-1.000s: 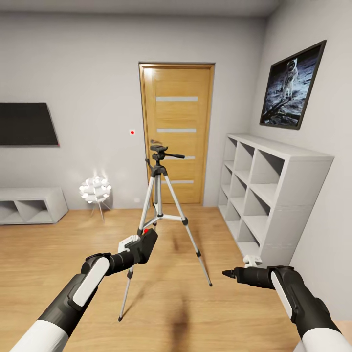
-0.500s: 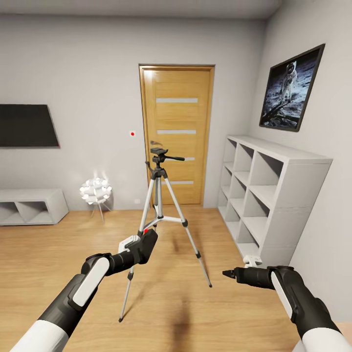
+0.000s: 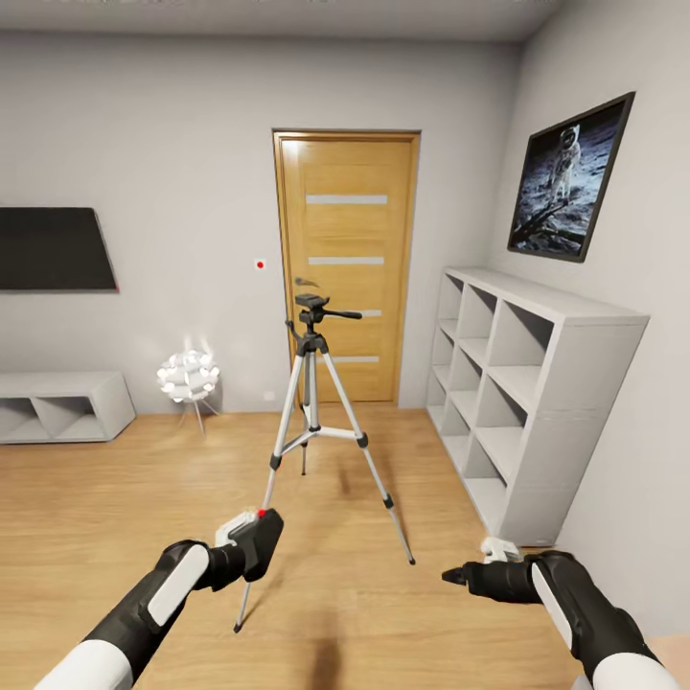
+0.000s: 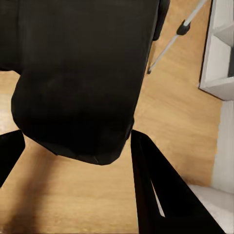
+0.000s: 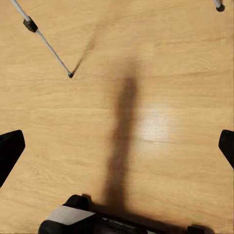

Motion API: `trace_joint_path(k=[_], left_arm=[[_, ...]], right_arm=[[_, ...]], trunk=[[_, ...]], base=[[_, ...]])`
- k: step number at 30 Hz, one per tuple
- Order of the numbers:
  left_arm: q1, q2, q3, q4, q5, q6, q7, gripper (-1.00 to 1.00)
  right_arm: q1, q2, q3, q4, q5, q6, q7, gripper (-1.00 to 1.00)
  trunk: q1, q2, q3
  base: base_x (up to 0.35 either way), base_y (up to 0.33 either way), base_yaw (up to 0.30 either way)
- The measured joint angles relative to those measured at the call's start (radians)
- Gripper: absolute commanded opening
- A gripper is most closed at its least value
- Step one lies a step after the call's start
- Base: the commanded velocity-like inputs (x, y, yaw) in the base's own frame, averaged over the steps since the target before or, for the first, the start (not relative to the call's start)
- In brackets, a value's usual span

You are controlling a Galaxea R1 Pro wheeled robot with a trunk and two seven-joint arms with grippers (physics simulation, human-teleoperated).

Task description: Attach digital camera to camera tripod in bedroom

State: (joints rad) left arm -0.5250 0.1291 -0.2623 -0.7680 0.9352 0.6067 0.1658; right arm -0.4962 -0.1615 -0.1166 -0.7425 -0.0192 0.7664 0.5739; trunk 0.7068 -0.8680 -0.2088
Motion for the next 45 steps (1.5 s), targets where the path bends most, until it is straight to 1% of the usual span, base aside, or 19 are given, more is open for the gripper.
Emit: trace_joint_path(k=[1, 3, 5, 6, 7, 9, 11, 15, 16, 18, 19, 20, 22, 23, 24, 28, 29, 35, 45], left_arm=[[0.000, 0.001, 0.001, 0.069, 0.003, -0.008, -0.001, -1.00], [0.000, 0.002, 0.001, 0.144, -0.001, -0.013, -0.001, -1.00], [0.000, 0.001, 0.002, 0.268, -0.005, -0.034, -0.002, -1.00], [0.000, 0.001, 0.002, 0.300, -0.001, -0.048, -0.004, -1.00], [0.000, 0.000, 0.001, 0.375, 0.002, -0.085, -0.006, -1.00], [0.000, -0.001, -0.002, 0.469, -0.001, -0.134, -0.009, -1.00], [0.000, -0.010, -0.009, 0.594, -0.005, -0.213, -0.015, -1.00], [0.000, -0.029, -0.013, 0.696, -0.017, -0.294, -0.034, -1.00], [-0.002, -0.037, -0.015, 0.721, -0.033, -0.318, -0.046, -1.00], [-0.002, -0.043, -0.016, 0.736, -0.053, -0.336, -0.057, -1.00], [0.003, -0.058, -0.016, 0.754, -0.100, -0.366, -0.068, -1.00], [0.013, -0.066, -0.017, 0.759, -0.117, -0.384, -0.070, -1.00], [0.034, -0.073, -0.017, 0.762, -0.128, -0.407, -0.071, -1.00], [0.060, -0.079, -0.015, 0.763, -0.134, -0.433, -0.071, -1.00], [0.111, -0.085, -0.019, 0.761, -0.139, -0.481, -0.072, -1.00], [0.192, -0.087, -0.015, 0.766, -0.150, -0.520, -0.072, -1.00], [0.224, -0.085, -0.015, 0.768, -0.164, -0.534, -0.073, -1.00], [0.246, -0.091, -0.021, 0.766, -0.191, -0.570, -0.073, -1.00], [0.251, -0.091, -0.021, 0.767, -0.197, -0.580, -0.074, -1.00]], right_arm=[[0.000, 0.000, 0.001, 0.061, 0.015, -0.027, -0.020, 1.00], [0.000, 0.001, 0.001, 0.125, 0.033, -0.065, -0.042, 1.00], [0.000, 0.002, 0.002, 0.223, 0.072, -0.136, -0.076, 1.00], [0.000, 0.003, 0.003, 0.259, 0.086, -0.164, -0.087, 1.00], [0.000, 0.003, 0.004, 0.332, 0.114, -0.222, -0.108, 1.00], [0.000, 0.004, 0.004, 0.415, 0.139, -0.288, -0.129, 1.00], [0.000, 0.004, 0.004, 0.535, 0.169, -0.388, -0.164, 1.00], [0.000, 0.004, 0.004, 0.670, 0.189, -0.512, -0.222, 1.00], [0.003, 0.004, 0.004, 0.709, 0.193, -0.563, -0.252, 1.00], [0.004, 0.002, 0.003, 0.733, 0.196, -0.603, -0.282, 1.00], [0.003, 0.000, 0.002, 0.760, 0.199, -0.656, -0.332, 1.00], [0.004, -0.001, 0.002, 0.766, 0.199, -0.669, -0.344, 1.00], [0.007, -0.003, 0.002, 0.769, 0.199, -0.678, -0.351, 1.00], [0.016, -0.005, 0.002, 0.771, 0.200, -0.685, -0.356, 1.00], [0.051, -0.008, 0.003, 0.774, 0.200, -0.702, -0.362, 1.00], [0.121, -0.009, 0.003, 0.775, 0.200, -0.741, -0.378, 1.00], [0.163, -0.008, 0.003, 0.774, 0.200, -0.770, -0.404, 1.00], [0.245, -0.006, 0.001, 0.773, 0.198, -0.829, -0.460, 1.00], [0.259, -0.007, -0.001, 0.773, 0.196, -0.844, -0.503, 1.00]], trunk=[[-0.004, 0.007, 0.003], [-0.012, 0.021, 0.009], [-0.019, 0.035, 0.016], [-0.023, 0.042, 0.019], [-0.027, 0.049, 0.022], [-0.035, 0.063, 0.028], [-0.042, 0.077, 0.034], [-0.058, 0.105, 0.047], [-0.061, 0.112, 0.050], [-0.069, 0.126, 0.057], [-0.073, 0.133, 0.060], [-0.077, 0.140, 0.063], [-0.084, 0.154, 0.069], [-0.088, 0.161, 0.072], [-0.092, 0.168, 0.075], [-0.108, 0.196, 0.088], [-0.111, 0.203, 0.091], [-0.134, 0.245, 0.110], [-0.173, 0.315, 0.142]], base=[[0.000, 0.000, 0.000], [0.000, 0.000, 0.000], [0.000, 0.000, 0.000], [0.000, 0.000, 0.000], [0.000, 0.000, 0.000], [0.000, 0.000, 0.000], [0.000, 0.000, 0.000], [0.000, 0.000, 0.000], [0.000, 0.000, 0.000], [0.000, 0.000, 0.000], [0.000, 0.000, 0.000], [0.000, 0.000, 0.000], [0.000, 0.000, 0.000], [0.000, 0.000, 0.000], [0.000, 0.000, 0.000], [0.000, 0.000, 0.000], [0.000, 0.000, 0.000], [0.000, 0.000, 0.000], [0.000, 0.000, 0.000]])
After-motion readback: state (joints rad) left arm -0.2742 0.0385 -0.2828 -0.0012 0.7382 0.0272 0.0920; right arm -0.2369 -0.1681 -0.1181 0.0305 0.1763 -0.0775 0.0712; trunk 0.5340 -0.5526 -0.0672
